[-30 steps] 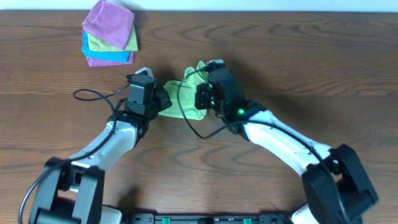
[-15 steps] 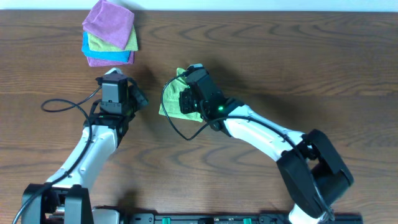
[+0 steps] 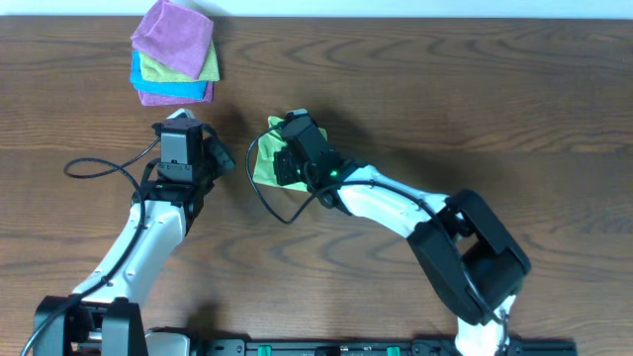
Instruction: Fold the cloth
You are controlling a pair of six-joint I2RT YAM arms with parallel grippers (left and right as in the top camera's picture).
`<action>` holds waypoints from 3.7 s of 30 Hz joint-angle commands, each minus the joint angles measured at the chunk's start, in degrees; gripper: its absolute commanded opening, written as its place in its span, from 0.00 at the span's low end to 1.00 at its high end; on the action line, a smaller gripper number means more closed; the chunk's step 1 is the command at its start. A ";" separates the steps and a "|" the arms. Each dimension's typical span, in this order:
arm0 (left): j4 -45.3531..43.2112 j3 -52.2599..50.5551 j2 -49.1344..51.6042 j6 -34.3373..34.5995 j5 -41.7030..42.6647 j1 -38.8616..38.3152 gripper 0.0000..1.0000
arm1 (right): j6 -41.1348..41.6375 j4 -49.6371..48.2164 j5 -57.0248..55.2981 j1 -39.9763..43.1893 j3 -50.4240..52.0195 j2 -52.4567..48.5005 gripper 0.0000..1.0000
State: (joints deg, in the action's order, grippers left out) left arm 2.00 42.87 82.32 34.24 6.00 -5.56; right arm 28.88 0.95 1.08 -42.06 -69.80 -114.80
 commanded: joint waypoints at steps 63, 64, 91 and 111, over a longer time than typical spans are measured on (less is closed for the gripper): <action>5.09 0.39 -11.96 -2.78 -3.61 4.11 0.87 | -9.68 12.83 8.22 -1.42 -2.51 5.73 0.99; 5.07 0.39 -11.96 -2.78 -3.72 4.11 0.87 | -9.68 13.77 8.57 -1.53 -2.51 5.73 0.99; 9.81 0.39 -7.43 -5.16 -8.41 4.07 0.85 | -10.32 13.03 3.56 -0.96 -8.24 8.96 0.99; 13.81 0.35 -2.69 8.26 7.98 4.02 0.90 | -11.89 31.89 7.30 11.06 -8.15 24.35 0.99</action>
State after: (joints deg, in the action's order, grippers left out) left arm 15.44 42.78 77.67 37.98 7.77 -1.87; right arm 19.59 30.89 7.49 -32.05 -77.14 -94.74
